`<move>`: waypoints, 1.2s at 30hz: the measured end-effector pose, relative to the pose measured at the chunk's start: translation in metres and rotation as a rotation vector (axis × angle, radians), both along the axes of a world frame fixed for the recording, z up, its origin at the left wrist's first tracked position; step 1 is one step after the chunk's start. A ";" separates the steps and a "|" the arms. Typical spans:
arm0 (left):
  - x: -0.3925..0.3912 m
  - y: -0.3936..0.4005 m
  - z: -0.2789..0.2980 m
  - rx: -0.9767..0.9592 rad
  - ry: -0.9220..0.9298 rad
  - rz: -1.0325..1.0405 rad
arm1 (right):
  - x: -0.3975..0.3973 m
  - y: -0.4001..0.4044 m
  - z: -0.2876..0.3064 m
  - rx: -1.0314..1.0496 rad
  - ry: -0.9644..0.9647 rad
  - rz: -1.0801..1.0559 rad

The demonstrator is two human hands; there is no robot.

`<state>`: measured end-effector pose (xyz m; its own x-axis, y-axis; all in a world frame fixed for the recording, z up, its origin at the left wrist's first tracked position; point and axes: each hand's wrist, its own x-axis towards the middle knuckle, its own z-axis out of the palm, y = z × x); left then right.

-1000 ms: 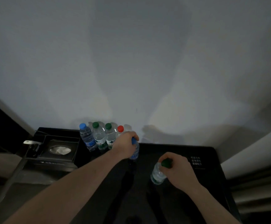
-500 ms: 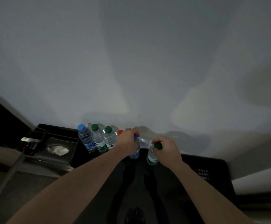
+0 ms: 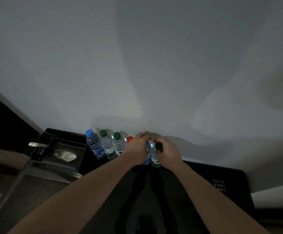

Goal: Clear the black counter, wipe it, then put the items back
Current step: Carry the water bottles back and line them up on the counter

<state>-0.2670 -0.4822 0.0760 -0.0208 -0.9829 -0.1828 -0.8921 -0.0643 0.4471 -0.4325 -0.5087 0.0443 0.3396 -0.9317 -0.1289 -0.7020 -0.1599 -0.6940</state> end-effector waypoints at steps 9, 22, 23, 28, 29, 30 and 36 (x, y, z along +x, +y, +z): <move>0.014 0.080 0.037 -0.045 0.068 -0.013 | -0.021 0.046 0.027 0.035 -0.095 -0.028; 0.123 0.311 0.062 -0.038 -0.004 0.150 | 0.008 0.226 0.099 0.307 0.036 0.262; 0.132 0.325 0.063 -0.036 -0.006 0.160 | 0.019 0.237 0.104 0.317 0.054 0.289; 0.196 0.403 0.073 -0.020 -0.032 0.217 | 0.089 0.291 0.126 0.320 0.120 0.418; 0.211 0.420 0.077 -0.018 -0.048 0.230 | 0.106 0.303 0.130 0.309 0.127 0.443; 0.225 0.438 0.080 -0.022 -0.062 0.244 | 0.123 0.316 0.133 0.294 0.131 0.464; 0.311 0.546 0.100 -0.038 -0.092 0.306 | 0.225 0.397 0.140 0.280 0.137 0.581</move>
<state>0.0442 0.0638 0.1756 0.2918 -0.9472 -0.1332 -0.8706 -0.3207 0.3731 -0.2070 -0.1114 0.1844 0.7407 -0.5264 -0.4175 -0.6406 -0.3658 -0.6751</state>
